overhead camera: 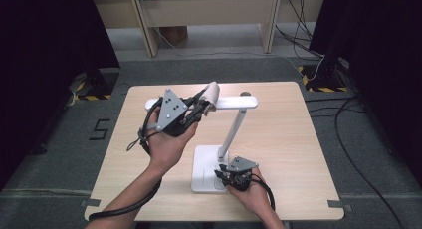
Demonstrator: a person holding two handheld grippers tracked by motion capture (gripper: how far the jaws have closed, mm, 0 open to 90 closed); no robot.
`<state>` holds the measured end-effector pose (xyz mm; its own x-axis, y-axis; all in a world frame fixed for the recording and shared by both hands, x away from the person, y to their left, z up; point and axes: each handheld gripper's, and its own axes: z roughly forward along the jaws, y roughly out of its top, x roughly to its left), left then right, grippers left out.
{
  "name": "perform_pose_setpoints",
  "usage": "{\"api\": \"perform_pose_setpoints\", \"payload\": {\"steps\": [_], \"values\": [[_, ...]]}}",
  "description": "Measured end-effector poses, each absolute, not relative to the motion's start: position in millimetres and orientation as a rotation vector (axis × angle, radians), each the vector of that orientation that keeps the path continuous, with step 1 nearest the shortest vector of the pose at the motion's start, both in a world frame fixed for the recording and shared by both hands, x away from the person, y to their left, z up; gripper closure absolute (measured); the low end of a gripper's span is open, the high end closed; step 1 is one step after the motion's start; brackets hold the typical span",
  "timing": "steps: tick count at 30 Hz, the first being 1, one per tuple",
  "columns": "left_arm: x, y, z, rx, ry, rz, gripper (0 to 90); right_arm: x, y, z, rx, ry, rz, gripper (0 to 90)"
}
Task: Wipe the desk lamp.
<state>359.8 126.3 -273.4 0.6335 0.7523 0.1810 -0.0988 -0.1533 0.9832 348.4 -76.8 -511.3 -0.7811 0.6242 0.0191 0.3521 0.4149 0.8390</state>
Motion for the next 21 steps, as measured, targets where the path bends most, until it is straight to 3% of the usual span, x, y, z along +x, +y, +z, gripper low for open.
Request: {"api": "perform_pose_setpoints", "payload": {"steps": [21], "values": [[360.3, 110.8, -274.3, 1.557, 0.551, 0.794, 81.0, 348.0, -76.1, -511.4, 0.844, 2.381, 1.307, 69.0]]}}
